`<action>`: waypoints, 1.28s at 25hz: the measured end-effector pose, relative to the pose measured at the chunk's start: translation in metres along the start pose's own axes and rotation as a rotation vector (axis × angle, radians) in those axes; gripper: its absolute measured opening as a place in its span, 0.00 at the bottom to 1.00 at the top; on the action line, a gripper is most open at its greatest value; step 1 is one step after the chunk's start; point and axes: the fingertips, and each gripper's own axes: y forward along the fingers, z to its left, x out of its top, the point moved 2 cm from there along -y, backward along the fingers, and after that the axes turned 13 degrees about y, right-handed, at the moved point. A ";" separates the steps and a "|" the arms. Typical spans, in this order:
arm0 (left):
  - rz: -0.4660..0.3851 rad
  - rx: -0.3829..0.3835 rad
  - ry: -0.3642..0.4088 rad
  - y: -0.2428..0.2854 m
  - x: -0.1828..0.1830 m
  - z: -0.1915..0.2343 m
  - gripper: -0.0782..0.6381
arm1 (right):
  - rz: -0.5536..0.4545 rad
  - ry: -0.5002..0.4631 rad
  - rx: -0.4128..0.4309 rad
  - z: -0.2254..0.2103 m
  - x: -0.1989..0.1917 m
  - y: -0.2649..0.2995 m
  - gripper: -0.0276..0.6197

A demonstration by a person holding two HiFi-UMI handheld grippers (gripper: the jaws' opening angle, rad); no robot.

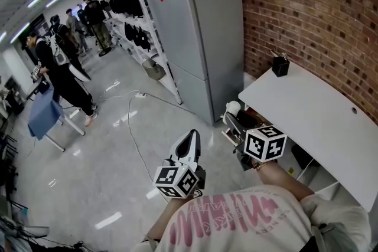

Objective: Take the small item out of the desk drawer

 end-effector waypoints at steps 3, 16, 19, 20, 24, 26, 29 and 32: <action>0.004 0.012 -0.004 0.013 -0.001 -0.004 0.12 | 0.022 -0.013 0.014 -0.009 0.006 0.004 0.25; 0.019 0.058 -0.028 0.045 -0.017 -0.012 0.12 | 0.077 -0.036 0.023 -0.048 0.011 0.008 0.25; 0.030 0.061 -0.027 0.047 -0.018 -0.009 0.12 | 0.082 -0.023 0.019 -0.052 0.011 0.010 0.25; 0.033 0.062 -0.025 0.048 -0.019 -0.009 0.12 | 0.083 -0.022 0.019 -0.053 0.010 0.011 0.25; 0.046 0.059 -0.025 0.051 -0.025 -0.008 0.12 | 0.088 -0.015 0.016 -0.059 0.007 0.014 0.25; 0.052 0.058 -0.027 0.053 -0.028 -0.008 0.12 | 0.092 -0.015 0.014 -0.062 0.006 0.015 0.25; 0.058 0.053 -0.030 0.056 -0.031 -0.007 0.12 | 0.100 -0.015 0.009 -0.064 0.004 0.018 0.25; 0.059 0.049 -0.033 0.057 -0.031 -0.005 0.12 | 0.104 -0.015 0.000 -0.065 0.003 0.020 0.25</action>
